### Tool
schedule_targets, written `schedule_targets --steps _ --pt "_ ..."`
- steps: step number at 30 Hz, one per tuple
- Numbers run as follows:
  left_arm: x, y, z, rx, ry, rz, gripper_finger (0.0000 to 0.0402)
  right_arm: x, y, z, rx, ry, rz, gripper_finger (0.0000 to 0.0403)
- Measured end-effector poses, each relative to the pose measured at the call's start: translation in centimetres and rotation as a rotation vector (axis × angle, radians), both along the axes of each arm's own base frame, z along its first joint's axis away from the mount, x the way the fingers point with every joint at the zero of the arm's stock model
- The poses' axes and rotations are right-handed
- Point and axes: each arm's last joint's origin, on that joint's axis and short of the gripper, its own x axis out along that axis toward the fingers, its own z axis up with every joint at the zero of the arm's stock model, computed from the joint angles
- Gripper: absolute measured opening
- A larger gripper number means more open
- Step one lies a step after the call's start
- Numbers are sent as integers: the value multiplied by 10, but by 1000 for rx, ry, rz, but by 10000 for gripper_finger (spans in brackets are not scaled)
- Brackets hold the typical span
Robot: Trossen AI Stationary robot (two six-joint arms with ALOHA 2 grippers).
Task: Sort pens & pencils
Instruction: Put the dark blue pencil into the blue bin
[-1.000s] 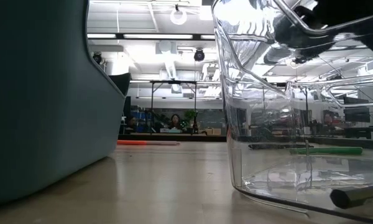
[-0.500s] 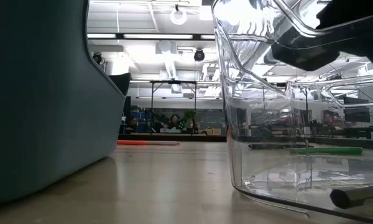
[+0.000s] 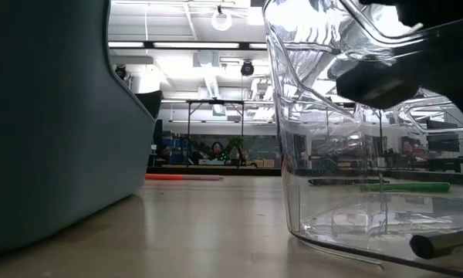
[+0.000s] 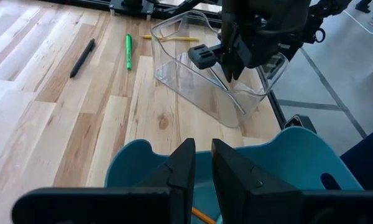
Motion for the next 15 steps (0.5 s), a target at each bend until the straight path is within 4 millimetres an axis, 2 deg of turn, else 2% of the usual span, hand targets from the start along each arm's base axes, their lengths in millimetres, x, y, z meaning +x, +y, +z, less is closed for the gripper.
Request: schedule_targets --steps 7,15 --pt "0 0 0 -3 1 2 42 2 1 -10 -12 14 11 64" --pt "0 0 0 -2 2 2 42 3 0 -11 -40 -3 10 64"
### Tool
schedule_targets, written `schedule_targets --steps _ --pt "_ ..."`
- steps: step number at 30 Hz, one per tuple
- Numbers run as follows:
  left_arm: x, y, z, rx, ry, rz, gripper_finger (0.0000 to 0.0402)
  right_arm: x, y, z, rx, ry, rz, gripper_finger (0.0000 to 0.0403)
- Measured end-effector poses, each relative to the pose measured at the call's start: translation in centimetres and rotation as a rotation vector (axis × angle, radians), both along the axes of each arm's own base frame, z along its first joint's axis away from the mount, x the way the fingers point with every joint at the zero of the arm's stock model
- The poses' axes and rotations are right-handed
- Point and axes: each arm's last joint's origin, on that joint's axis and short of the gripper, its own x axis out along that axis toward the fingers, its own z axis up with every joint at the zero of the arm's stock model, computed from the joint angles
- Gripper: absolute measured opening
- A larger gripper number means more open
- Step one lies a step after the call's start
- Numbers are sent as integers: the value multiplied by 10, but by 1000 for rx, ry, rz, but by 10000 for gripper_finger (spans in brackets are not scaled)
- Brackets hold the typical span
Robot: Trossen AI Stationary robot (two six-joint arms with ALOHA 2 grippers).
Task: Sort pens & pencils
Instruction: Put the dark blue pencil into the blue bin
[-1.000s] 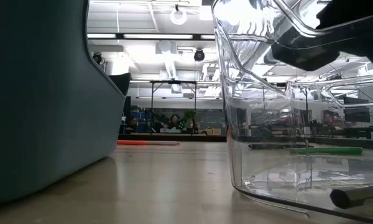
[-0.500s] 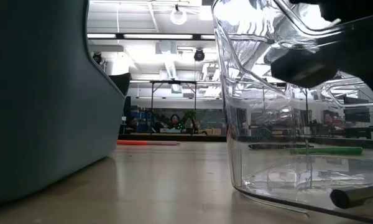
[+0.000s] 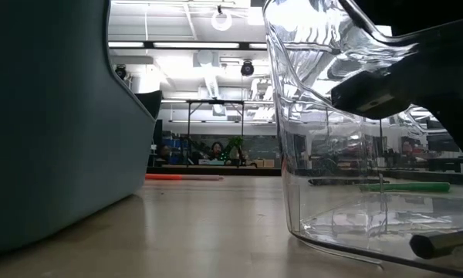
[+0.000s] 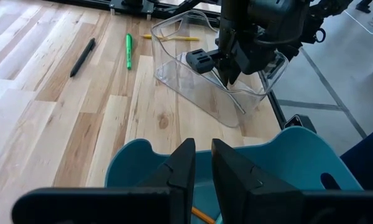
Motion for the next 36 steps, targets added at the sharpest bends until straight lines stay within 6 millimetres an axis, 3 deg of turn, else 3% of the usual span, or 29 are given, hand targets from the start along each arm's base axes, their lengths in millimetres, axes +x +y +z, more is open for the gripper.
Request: schedule_targets --steps 11,18,36 --pt "0 0 -1 4 9 0 42 0 0 0 1 -1 10 64" --pt "-1 0 -1 5 16 -4 42 1 0 -13 14 57 5 64" --pt "-2 0 -3 9 35 -11 42 5 -6 -14 -11 46 -20 63"
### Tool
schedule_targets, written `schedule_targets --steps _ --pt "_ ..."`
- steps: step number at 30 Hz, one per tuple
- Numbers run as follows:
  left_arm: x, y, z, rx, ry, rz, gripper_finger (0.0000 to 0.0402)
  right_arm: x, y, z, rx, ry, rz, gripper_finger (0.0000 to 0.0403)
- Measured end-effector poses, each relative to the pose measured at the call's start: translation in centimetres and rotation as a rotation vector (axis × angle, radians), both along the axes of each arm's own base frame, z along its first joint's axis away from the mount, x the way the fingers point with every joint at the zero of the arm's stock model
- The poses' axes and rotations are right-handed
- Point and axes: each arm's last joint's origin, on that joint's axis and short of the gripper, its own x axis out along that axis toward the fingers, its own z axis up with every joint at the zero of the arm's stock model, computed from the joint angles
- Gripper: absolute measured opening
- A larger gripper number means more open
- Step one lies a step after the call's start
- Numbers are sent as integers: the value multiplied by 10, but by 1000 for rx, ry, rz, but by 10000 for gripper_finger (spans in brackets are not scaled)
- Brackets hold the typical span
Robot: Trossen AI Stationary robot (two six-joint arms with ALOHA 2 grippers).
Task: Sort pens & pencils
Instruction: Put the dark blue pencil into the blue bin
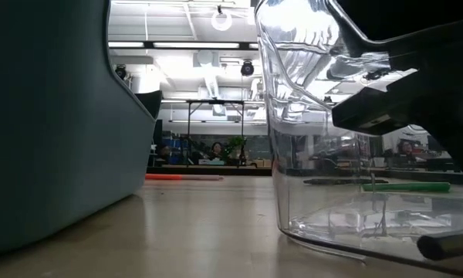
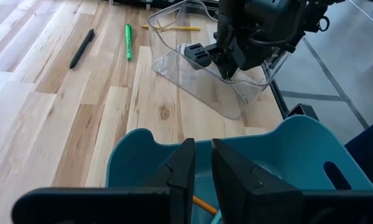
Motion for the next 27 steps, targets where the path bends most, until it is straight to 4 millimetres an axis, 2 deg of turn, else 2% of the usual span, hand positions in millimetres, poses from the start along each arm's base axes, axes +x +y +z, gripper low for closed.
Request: schedule_targets --steps 11,19,27 --pt "0 0 0 -1 1 -2 42 1 -2 0 -8 -1 -7 14" --pt "0 0 0 -3 1 -6 42 1 -2 1 -6 -1 -9 2" --pt "0 0 0 -4 1 -7 42 10 3 18 -20 -37 -10 1"
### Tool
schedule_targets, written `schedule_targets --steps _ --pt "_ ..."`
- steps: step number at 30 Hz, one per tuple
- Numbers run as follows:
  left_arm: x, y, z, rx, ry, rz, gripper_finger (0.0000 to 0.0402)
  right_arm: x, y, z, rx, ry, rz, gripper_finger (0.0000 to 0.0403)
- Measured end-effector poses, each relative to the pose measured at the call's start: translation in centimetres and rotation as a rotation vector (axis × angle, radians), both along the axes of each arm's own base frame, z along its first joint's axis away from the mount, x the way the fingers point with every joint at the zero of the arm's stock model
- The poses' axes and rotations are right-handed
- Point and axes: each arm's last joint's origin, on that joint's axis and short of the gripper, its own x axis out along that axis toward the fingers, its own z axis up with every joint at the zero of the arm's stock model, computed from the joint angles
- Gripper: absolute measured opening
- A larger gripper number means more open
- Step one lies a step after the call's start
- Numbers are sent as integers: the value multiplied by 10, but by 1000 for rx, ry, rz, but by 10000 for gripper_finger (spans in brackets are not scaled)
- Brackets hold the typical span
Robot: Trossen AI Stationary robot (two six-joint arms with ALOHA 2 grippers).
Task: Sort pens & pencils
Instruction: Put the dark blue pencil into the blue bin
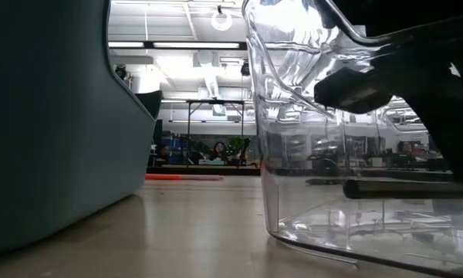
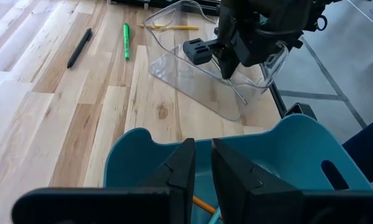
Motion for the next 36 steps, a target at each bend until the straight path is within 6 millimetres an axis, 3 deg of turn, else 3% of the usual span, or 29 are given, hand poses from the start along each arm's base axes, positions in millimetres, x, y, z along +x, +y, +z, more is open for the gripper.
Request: schedule_targets --steps 7,36 --pt "0 0 0 0 1 -2 42 2 -2 11 -16 26 -7 0" --pt "0 -1 -1 15 10 -38 42 4 -6 88 -174 39 -45 0"
